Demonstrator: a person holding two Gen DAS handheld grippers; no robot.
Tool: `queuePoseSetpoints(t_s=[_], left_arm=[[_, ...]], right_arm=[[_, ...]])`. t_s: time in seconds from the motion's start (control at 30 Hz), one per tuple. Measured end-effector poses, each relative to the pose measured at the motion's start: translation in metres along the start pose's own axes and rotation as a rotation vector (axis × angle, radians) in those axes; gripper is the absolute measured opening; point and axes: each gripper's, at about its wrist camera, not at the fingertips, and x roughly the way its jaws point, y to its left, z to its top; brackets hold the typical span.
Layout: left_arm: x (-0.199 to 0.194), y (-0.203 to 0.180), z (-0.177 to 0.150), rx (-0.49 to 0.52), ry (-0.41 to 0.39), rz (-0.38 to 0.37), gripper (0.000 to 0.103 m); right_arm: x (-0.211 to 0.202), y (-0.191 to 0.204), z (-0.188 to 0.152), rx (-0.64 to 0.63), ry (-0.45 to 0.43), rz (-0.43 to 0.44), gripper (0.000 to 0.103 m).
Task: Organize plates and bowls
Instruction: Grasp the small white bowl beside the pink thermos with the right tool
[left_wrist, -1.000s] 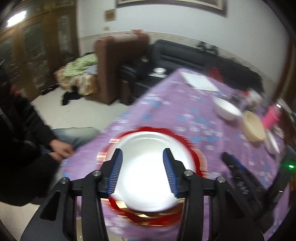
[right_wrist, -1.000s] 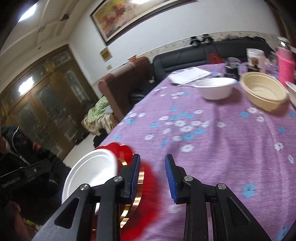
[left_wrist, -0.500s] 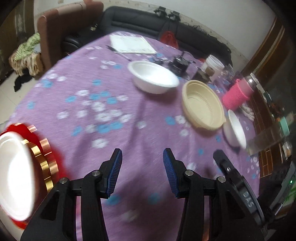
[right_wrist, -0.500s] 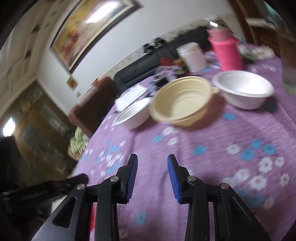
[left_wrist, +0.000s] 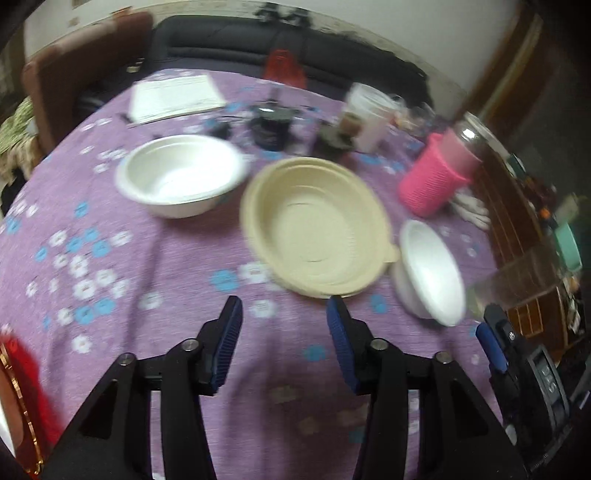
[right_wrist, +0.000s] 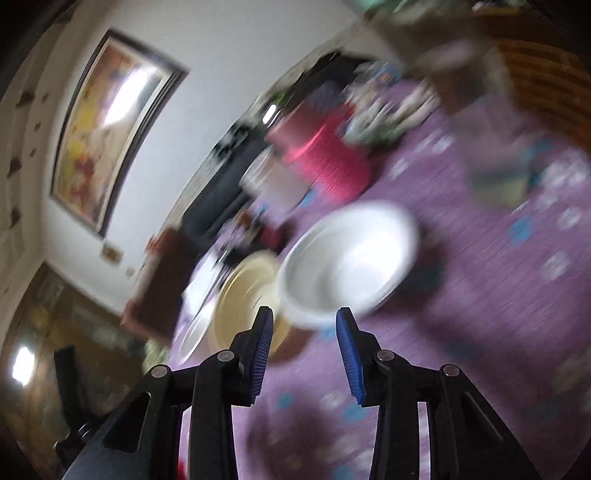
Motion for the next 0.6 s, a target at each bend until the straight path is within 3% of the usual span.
queuePoseSetpoints(t_s=[0.1,0.27,0.53,0.6], left_arm=[[0.011,-0.029,0.005,0.041,0.013,0.006,0.053],[0.035,-0.062,0.014,0.066,0.052,0.03,0.053],[0.057,-0.071,0.027,0.037,0.087,0.049,0.053],[0.057,-0.069,0.027,0.029,0.088,0.053,0.053]], right_arm=[[-0.001,-0.015,0.018,0.013,-0.044,-0.075,0.043],[0.031,-0.043,0.041,0.082,0.032,-0.114,0.043],[0.06,-0.068,0.048,0.185,0.132,-0.081,0.043],[0.065,-0.071,0.044,0.204,0.153,-0.083,0.038]])
